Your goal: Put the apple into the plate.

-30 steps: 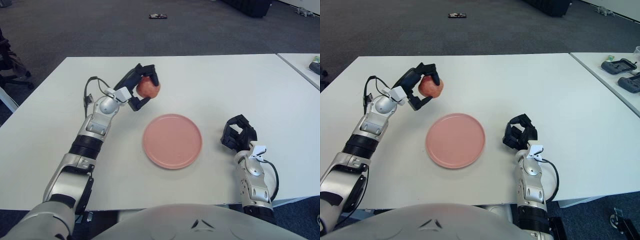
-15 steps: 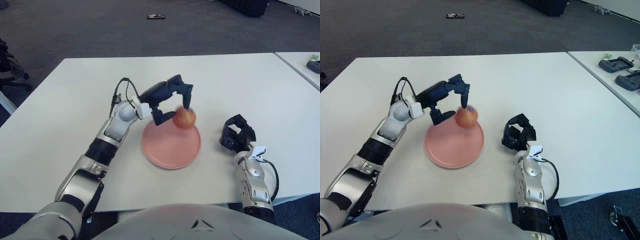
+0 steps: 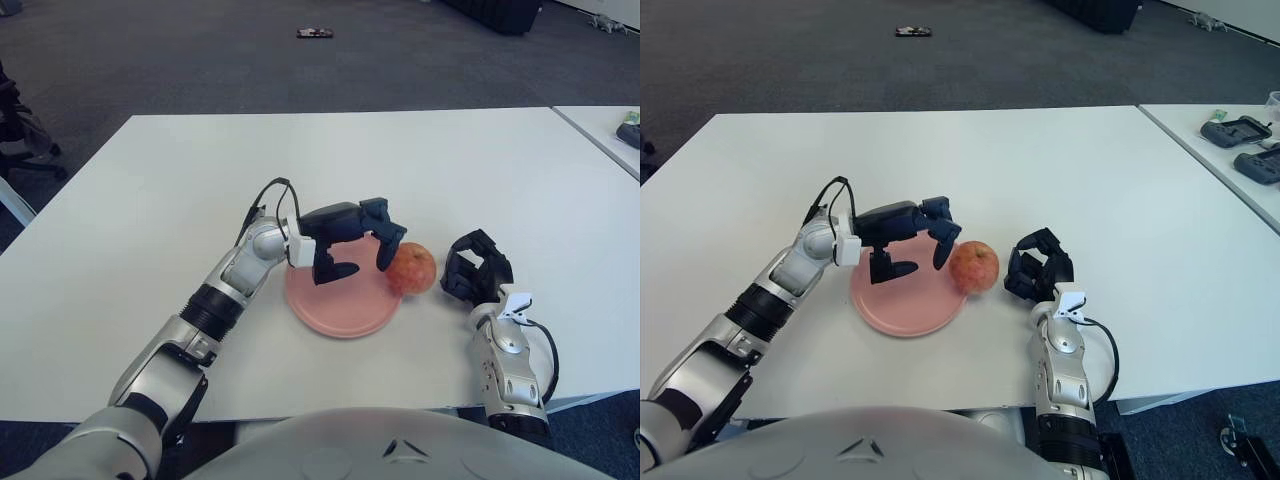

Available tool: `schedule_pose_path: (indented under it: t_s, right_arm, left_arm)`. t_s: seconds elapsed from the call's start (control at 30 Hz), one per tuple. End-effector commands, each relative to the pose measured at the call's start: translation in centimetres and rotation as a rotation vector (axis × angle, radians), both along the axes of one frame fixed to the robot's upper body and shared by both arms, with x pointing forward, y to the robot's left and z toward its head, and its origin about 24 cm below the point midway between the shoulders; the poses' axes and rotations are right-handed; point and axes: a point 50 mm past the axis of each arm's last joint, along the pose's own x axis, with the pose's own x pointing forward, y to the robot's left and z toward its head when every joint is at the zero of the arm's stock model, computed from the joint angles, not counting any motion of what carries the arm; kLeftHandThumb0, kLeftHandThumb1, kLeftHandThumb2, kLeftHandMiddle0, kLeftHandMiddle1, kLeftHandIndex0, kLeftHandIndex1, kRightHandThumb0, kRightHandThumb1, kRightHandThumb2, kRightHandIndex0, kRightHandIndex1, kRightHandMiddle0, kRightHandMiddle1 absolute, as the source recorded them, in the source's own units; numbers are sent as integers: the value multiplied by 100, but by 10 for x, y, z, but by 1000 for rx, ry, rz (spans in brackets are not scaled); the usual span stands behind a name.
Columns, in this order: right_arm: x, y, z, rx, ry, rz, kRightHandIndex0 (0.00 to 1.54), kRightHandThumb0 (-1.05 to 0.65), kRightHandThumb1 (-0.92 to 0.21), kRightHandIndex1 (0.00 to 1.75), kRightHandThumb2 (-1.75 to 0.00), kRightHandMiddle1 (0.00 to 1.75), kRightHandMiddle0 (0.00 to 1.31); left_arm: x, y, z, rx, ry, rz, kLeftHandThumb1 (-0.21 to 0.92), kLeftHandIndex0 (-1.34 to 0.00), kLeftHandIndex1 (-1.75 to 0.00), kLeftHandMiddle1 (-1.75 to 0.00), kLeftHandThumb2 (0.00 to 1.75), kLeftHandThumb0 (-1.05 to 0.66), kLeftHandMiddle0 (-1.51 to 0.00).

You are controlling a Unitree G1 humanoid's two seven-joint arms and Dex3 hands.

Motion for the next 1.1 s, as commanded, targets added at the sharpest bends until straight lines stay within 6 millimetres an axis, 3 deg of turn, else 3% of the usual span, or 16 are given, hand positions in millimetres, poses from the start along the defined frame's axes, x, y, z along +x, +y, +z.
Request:
schedule_pose_path:
  t_s: [0.0, 0.47, 1.07]
  right_arm:
    - [-7, 0, -10, -6, 57, -5, 107, -46, -36, 175, -127, 175, 57]
    - [-8, 0, -11, 7, 66, -18, 108, -47, -35, 175, -129, 175, 59]
    - [-9, 0, -11, 11, 77, -17, 109, -47, -35, 175, -129, 175, 59]
  left_arm:
    - [-5, -1, -17, 84, 19, -33, -12, -71, -175, -156, 174, 0, -99]
    - [-6, 3, -26, 91, 19, -32, -10, -71, -175, -156, 173, 0, -98]
    - [-4, 11, -24, 40, 35, 38, -10, -71, -175, -156, 172, 0, -98]
